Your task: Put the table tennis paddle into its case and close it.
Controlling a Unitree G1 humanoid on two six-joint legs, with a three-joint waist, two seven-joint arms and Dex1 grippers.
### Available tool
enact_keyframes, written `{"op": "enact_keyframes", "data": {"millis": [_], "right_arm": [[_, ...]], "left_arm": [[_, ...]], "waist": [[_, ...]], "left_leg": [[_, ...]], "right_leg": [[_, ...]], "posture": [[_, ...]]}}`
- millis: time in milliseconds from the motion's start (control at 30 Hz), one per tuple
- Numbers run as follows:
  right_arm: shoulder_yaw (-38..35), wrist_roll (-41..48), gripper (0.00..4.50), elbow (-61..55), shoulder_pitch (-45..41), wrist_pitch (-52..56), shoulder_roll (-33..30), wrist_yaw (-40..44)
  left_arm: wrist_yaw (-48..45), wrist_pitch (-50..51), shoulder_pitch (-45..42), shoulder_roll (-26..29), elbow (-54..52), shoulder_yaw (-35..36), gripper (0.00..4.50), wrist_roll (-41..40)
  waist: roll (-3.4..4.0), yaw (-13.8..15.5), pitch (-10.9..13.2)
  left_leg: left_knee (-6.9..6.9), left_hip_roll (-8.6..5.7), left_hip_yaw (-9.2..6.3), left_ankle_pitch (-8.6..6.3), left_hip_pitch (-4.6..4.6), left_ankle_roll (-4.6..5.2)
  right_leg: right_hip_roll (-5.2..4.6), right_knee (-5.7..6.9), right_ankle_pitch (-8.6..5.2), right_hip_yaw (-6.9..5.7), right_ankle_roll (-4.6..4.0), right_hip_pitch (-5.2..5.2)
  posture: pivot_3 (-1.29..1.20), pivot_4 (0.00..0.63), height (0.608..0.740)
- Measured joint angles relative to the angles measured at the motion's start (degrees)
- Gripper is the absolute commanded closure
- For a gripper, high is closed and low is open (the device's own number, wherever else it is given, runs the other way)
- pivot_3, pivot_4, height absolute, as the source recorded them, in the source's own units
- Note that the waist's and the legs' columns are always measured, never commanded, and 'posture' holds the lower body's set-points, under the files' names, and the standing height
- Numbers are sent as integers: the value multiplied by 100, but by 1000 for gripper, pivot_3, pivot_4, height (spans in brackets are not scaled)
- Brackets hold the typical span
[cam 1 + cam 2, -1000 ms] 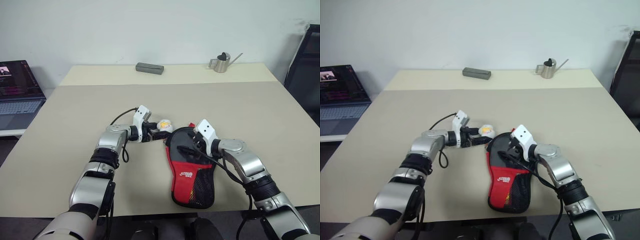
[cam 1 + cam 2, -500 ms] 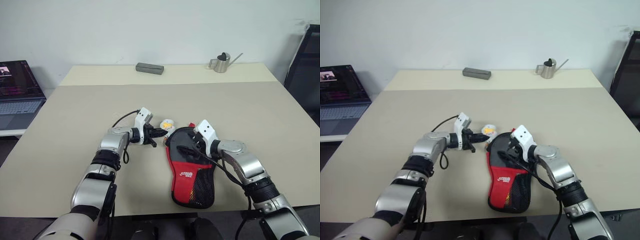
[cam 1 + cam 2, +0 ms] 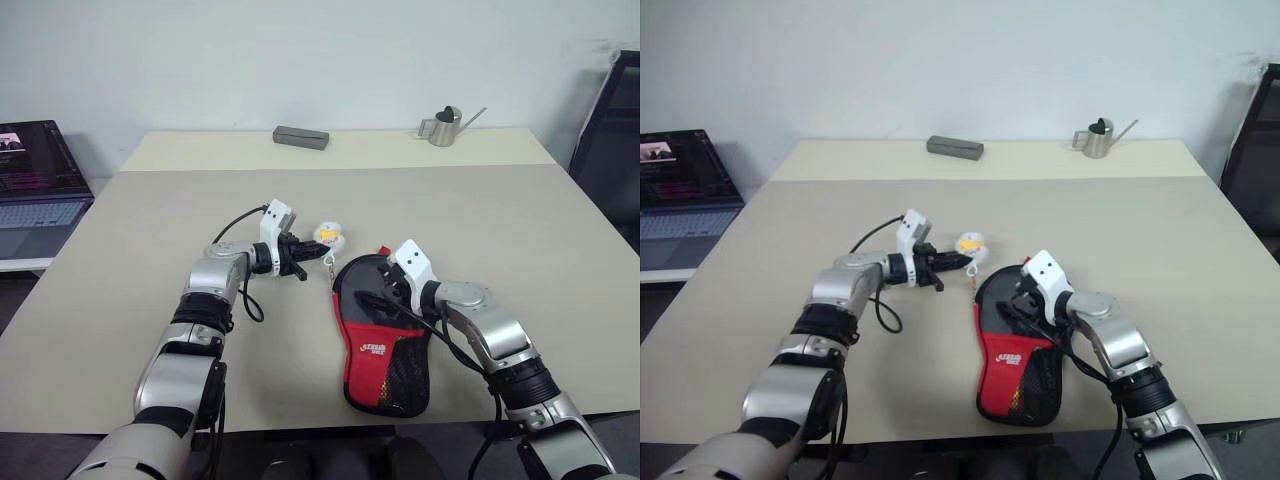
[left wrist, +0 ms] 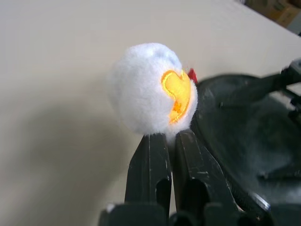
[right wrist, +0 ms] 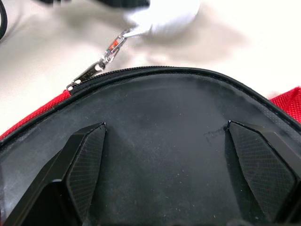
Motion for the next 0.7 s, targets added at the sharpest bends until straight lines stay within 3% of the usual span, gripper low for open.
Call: {"op": "enact_keyframes", "data": {"millis": [700], "right_arm": [[-25, -138, 0, -11, 111, -1, 349, -327]], "left_arm": [[726, -1309, -1259, -540, 2049, -105, 4485, 558]], "waist": [[-16, -34, -14]], "left_leg": [[0, 0, -1, 0, 5, -1]], "right_leg": [[3, 4, 3, -1, 5, 2]], "posture": [[0, 150, 740]]}}
